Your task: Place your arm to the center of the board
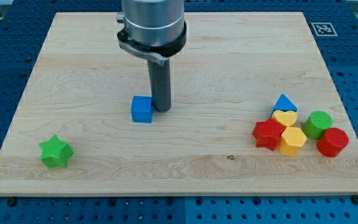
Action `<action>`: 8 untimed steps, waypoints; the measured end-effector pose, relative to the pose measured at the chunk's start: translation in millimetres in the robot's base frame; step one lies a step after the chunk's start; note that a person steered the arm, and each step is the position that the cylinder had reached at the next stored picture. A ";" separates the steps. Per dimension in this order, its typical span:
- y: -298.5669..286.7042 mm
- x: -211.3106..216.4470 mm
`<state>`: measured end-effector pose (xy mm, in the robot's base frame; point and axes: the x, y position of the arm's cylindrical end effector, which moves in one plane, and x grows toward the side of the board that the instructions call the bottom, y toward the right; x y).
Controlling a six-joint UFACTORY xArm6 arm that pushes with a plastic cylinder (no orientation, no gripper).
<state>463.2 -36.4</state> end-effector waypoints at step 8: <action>12.4 -38.2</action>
<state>425.0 -23.9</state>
